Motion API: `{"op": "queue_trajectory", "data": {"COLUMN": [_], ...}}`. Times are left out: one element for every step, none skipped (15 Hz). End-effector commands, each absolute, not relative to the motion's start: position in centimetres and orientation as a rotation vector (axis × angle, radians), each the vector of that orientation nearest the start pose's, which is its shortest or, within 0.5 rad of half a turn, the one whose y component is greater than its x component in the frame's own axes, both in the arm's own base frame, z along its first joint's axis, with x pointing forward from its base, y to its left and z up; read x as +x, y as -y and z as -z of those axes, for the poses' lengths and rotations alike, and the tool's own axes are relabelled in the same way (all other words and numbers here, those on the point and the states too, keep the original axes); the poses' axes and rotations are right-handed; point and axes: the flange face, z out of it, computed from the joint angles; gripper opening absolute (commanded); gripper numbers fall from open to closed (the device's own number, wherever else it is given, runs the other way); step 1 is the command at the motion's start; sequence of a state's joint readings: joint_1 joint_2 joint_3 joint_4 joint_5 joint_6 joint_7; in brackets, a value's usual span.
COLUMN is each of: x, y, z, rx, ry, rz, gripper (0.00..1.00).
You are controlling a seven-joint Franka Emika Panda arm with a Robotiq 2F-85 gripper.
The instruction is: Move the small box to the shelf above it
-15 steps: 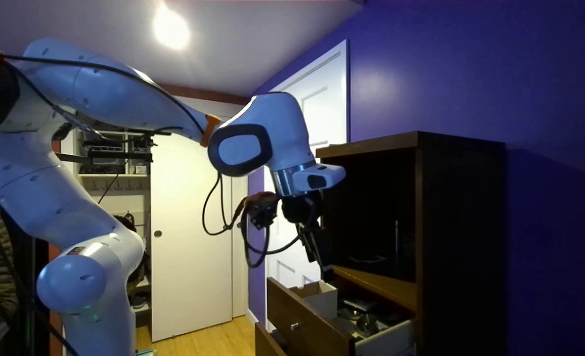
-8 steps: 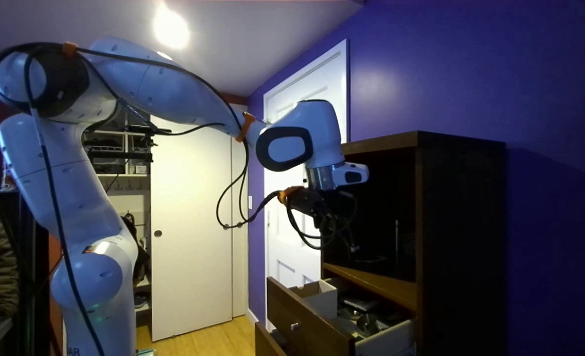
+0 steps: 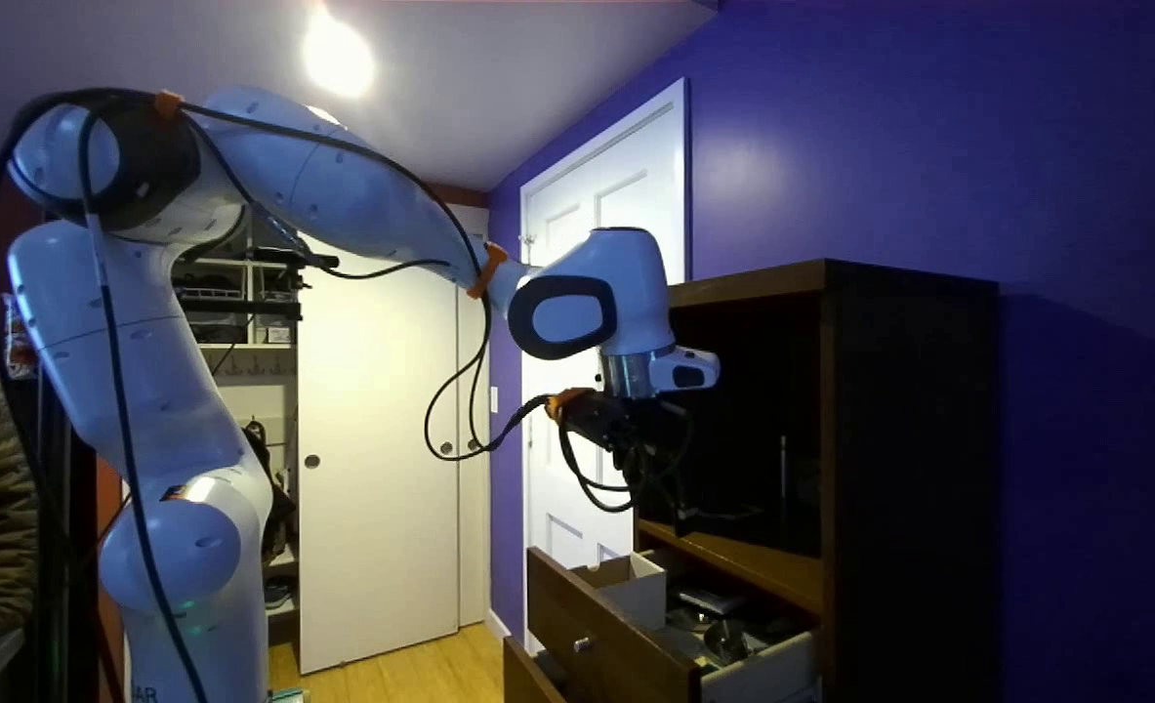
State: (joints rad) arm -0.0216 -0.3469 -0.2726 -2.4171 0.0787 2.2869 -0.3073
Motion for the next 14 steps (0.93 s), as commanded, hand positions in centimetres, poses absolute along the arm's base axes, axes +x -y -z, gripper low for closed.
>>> {"op": "queue_trajectory", "data": {"x": [44.5,44.8,45.1,45.4,45.5,45.6,45.5,45.4,45.3,45.3,45.2,45.2,45.3,45.4], "y": [10.1,9.2,8.6,8.1,7.5,7.1,6.6,6.1,5.7,5.3,5.1,4.8,4.7,4.6], "z": [-41.6,-40.8,-39.9,-39.1,-38.5,-37.9,-37.6,-37.2,-37.2,-37.0,-36.8,-36.5,-36.1,-35.7], "rx": [-3.033,-3.055,-3.068,-3.077,-3.088,-3.095,-3.109,-3.105,-3.106,-3.091,-3.079,-3.078,-3.076,-3.069], "ry": [-0.090,-0.056,-0.014,0.028,0.064,0.069,0.079,0.100,0.101,0.115,0.133,0.158,0.172,0.175], "rz": [0.320,0.354,0.377,0.388,0.371,0.349,0.315,0.277,0.255,0.238,0.209,0.196,0.181,0.170], "gripper": [1.00,1.00,1.00,1.00,1.00,1.00,1.00,1.00,1.00,1.00,1.00,1.00,0.99,0.82]}}
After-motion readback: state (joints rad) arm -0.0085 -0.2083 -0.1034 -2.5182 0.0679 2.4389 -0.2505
